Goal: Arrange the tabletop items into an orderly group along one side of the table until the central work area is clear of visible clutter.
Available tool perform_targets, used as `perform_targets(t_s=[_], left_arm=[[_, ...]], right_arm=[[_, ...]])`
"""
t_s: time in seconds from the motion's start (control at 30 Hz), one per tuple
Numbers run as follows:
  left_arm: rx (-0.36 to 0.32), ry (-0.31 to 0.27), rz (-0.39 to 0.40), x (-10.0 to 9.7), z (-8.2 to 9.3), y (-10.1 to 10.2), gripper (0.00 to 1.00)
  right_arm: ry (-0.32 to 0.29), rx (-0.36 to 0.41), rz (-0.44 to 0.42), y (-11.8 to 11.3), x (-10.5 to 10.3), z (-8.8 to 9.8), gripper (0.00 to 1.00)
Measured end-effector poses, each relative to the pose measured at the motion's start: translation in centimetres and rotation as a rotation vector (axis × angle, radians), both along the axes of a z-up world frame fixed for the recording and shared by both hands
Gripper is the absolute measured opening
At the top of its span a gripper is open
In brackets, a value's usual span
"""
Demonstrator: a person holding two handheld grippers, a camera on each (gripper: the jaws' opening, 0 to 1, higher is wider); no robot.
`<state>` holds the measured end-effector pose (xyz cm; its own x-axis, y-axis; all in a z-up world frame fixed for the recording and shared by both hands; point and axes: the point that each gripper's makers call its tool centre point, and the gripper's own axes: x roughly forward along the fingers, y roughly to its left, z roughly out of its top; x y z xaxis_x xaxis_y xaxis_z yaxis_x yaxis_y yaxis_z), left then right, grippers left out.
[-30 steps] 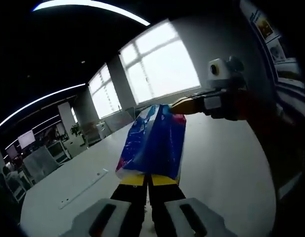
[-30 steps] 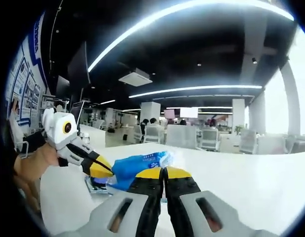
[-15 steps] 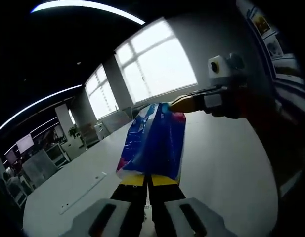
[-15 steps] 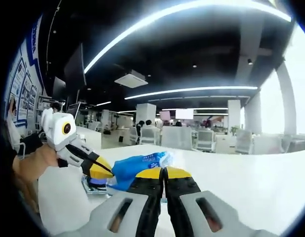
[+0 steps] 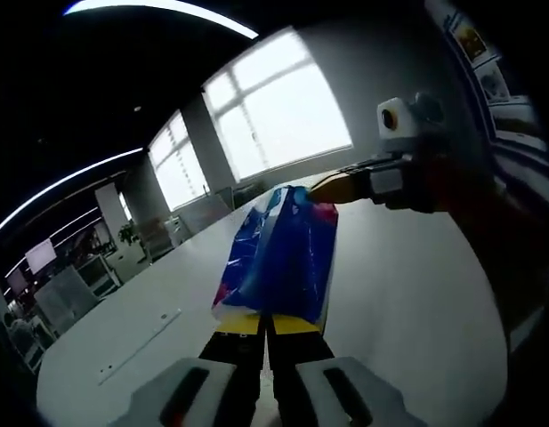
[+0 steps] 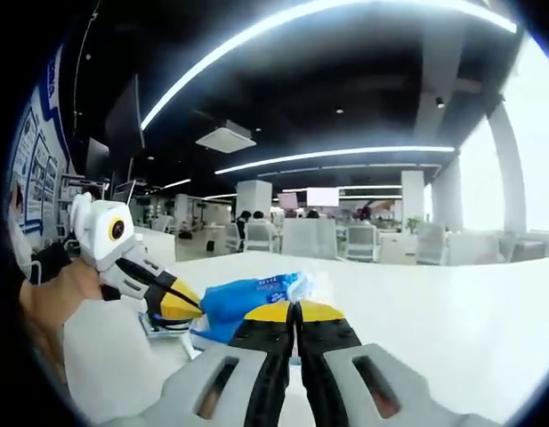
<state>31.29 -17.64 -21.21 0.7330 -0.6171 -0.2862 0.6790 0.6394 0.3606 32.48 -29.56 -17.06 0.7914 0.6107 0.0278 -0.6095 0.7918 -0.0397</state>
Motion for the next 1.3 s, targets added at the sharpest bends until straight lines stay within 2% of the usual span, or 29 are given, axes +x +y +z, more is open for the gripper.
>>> perform_targets(t_s=[0.5, 0.77, 1.3], left_arm=[[0.033, 0.027, -0.008, -0.1, -2.2, -1.3, 0.0], [0.044, 0.042, -0.01, -1.3, -3.4, -1.9, 0.0], [0.084, 0.078, -0.011, -0.2, -5.4, -2.3, 0.0]], right_arm=[[0.039, 0.008, -0.016, -1.1, 0.5, -1.9, 0.0], [0.061, 0.003, -0.023, -1.5, 0.5, -3.0, 0.0], [0.122, -0.006, -0.033, -2.2, 0.6, -5.7, 0.0]])
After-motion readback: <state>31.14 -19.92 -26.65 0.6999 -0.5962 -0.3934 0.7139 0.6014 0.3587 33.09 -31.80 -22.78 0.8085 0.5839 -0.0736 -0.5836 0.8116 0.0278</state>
